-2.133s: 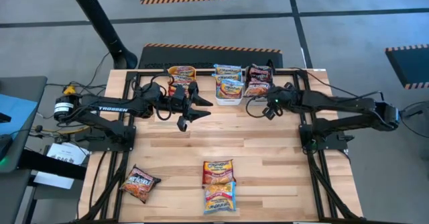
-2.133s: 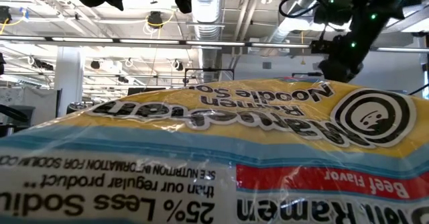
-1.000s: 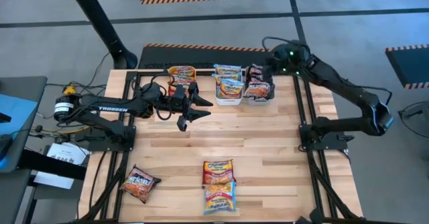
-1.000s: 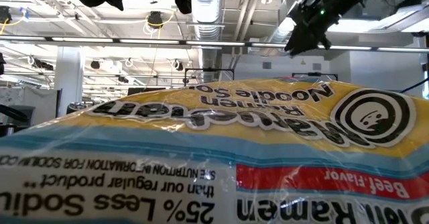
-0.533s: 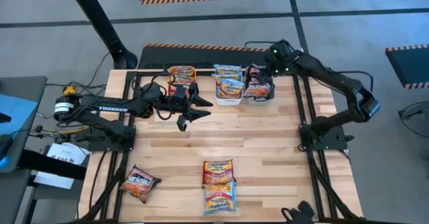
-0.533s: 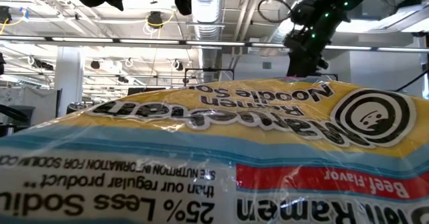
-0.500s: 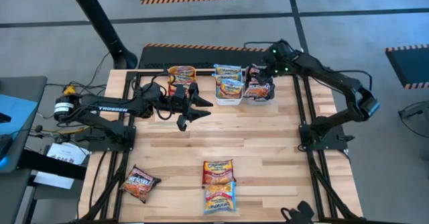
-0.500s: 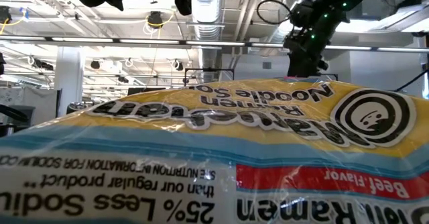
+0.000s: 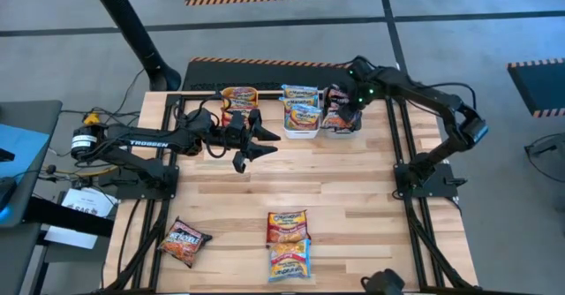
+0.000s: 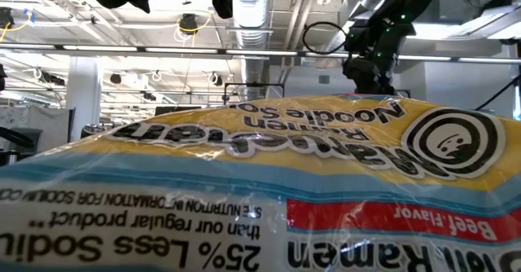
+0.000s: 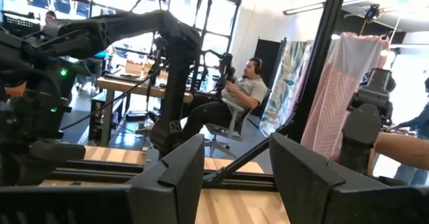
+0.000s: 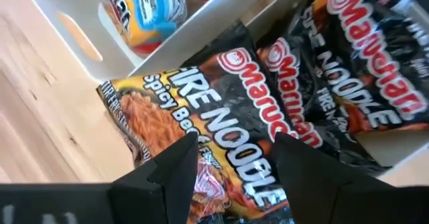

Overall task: Sort Maruchan noodles
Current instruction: Put the black noodle pack into the gray bin

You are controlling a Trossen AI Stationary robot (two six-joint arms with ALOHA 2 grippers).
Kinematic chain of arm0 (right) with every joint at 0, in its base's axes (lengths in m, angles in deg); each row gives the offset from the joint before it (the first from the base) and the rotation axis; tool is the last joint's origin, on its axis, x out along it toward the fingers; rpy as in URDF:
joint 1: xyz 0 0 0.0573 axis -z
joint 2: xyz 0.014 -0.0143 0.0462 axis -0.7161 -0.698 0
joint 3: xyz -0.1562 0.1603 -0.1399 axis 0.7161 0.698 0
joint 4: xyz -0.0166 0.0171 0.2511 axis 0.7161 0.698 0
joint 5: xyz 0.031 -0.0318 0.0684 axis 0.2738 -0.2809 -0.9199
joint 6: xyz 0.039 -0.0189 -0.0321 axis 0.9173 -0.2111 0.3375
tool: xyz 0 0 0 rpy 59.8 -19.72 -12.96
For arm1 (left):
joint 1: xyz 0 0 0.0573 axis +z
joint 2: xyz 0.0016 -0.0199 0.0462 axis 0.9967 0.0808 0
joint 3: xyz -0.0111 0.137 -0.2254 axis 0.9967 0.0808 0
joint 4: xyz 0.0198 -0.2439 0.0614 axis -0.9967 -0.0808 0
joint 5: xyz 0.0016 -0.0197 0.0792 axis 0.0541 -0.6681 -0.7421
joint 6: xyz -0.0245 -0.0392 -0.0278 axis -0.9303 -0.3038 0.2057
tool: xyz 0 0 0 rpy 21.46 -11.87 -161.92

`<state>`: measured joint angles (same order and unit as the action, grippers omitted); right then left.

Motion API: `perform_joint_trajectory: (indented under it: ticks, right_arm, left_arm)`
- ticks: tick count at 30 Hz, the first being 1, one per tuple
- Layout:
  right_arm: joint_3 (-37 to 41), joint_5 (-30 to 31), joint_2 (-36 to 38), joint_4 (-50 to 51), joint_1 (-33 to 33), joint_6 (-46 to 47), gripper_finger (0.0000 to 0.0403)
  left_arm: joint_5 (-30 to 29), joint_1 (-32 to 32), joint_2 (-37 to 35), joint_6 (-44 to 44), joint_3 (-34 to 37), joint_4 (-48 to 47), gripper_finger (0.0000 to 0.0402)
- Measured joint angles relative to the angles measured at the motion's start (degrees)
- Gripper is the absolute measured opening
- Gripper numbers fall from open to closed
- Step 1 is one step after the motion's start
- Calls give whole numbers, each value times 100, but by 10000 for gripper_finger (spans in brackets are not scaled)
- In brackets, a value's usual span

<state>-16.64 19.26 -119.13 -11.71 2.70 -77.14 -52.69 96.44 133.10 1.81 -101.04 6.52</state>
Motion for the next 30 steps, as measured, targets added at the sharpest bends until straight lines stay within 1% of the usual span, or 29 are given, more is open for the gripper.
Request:
perform_joint_trajectory:
  ticks: [10, 15, 23, 27, 30]
  right_arm:
    - [0, 5, -39, 322, -89, -142, 221]
    - [0, 126, -154, 441, -237, -140, 221]
    - [-17, 666, -465, 473, -435, -139, 219]
    - [-20, 692, -583, 439, -455, -12, 203]
    - [-15, 818, -586, 400, -493, 34, 177]
  left_arm:
    - [-4, 2, 0, 2, 0, 0, 158]
    - [-9, 0, 0, 2, 0, 0, 158]
    - [-15, 1, 0, 3, 0, 0, 158]
    - [-15, 0, 0, 4, 0, 0, 158]
    - [-17, 0, 0, 27, 0, -1, 158]
